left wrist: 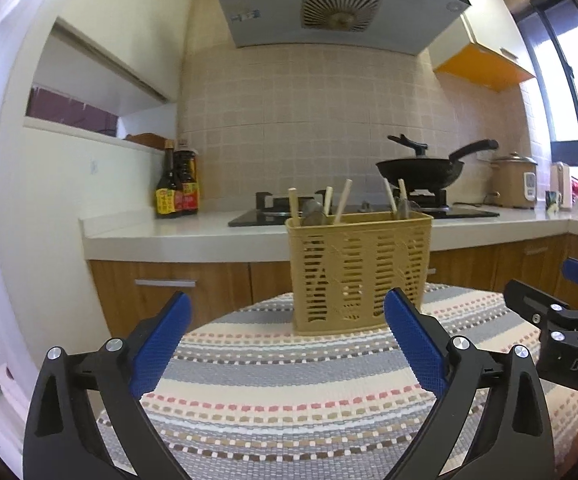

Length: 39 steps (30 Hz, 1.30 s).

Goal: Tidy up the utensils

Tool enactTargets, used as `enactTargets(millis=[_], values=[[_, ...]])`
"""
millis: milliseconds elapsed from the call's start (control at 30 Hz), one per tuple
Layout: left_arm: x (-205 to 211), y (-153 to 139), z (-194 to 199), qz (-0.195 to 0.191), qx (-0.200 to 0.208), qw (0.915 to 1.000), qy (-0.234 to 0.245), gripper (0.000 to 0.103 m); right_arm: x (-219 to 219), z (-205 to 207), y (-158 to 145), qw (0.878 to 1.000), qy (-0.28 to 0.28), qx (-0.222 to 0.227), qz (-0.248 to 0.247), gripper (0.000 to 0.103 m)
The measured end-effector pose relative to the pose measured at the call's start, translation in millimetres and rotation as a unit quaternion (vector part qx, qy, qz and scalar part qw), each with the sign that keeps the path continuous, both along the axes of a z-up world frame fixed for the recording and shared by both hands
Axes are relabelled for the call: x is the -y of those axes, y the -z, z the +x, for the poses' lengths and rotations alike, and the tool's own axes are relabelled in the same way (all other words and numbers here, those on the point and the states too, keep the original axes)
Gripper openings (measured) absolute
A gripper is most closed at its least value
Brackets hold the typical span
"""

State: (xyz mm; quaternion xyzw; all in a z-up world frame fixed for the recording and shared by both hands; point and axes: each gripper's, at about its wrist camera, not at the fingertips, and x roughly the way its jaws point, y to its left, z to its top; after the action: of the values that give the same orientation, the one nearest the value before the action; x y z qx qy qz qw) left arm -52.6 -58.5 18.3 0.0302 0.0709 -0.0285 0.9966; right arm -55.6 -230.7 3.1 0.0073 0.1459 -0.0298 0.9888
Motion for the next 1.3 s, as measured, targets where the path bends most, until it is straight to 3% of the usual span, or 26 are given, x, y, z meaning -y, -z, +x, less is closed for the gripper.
enactTargets(millis=[133, 267, 667, 1300], values=[[-6, 3, 6, -0.016, -0.024, 0.9996, 0.005, 0.095, 3, 1, 0, 1.000, 0.005, -0.001, 0.005, 0.092], [-11, 3, 4, -0.027, -0.020, 0.9994, 0.002, 0.095, 5, -1, -1, 1.000, 0.008, 0.003, 0.007, 0.094], [-2, 4, 3, -0.003, -0.019, 0.9998, -0.011, 0.095, 1, -1, 0, 1.000, 0.005, 0.000, 0.001, 0.095], [-3, 4, 5, -0.003, -0.028, 0.9995, -0.013, 0.095, -4, -1, 2, 1.000, 0.001, -0.002, -0.008, 0.095]])
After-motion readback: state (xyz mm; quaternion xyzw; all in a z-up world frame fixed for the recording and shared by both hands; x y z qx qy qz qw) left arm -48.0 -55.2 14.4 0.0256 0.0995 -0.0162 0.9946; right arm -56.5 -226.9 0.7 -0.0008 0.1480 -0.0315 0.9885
